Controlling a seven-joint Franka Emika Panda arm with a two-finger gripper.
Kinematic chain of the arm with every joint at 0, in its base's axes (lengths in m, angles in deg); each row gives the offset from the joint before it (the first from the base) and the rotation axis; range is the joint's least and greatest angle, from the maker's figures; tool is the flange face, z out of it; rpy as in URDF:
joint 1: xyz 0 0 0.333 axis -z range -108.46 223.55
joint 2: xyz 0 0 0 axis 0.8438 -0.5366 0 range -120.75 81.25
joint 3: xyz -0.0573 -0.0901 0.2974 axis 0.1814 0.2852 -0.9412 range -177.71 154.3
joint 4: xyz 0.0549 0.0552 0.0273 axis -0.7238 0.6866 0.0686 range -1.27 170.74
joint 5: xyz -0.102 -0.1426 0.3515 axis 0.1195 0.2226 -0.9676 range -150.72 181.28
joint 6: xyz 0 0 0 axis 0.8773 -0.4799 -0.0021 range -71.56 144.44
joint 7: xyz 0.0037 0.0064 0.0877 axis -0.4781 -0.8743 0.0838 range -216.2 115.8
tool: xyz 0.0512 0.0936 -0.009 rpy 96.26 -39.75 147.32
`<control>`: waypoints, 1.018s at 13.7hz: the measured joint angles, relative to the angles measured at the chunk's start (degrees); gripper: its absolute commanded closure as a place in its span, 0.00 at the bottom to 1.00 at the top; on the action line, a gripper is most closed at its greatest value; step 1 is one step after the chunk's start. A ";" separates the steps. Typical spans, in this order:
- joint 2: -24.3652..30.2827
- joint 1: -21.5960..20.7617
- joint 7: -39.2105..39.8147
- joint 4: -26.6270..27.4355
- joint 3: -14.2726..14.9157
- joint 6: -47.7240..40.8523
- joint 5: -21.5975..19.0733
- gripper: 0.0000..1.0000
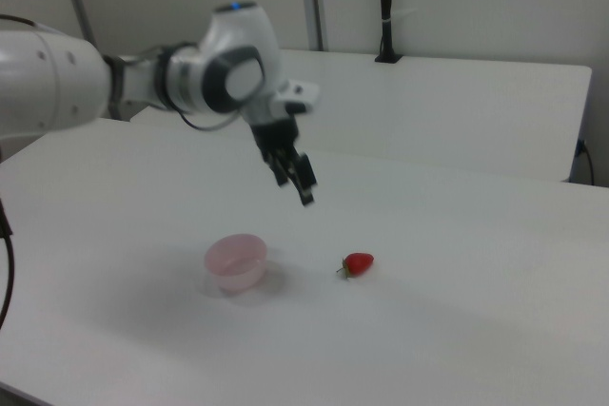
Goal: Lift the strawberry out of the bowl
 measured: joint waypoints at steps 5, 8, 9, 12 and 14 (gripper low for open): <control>7.42 -3.97 7.41 -2.05 -2.07 -11.63 -2.20 0.00; 12.36 -7.64 11.95 -2.09 -2.11 -18.83 -2.51 0.00; 14.00 -8.96 13.10 -2.06 -2.08 -20.90 -2.54 0.00; 17.59 -13.01 14.47 -1.59 -0.25 -25.06 -2.87 0.00; 18.55 -15.08 14.99 -0.96 1.85 -25.27 -3.05 0.00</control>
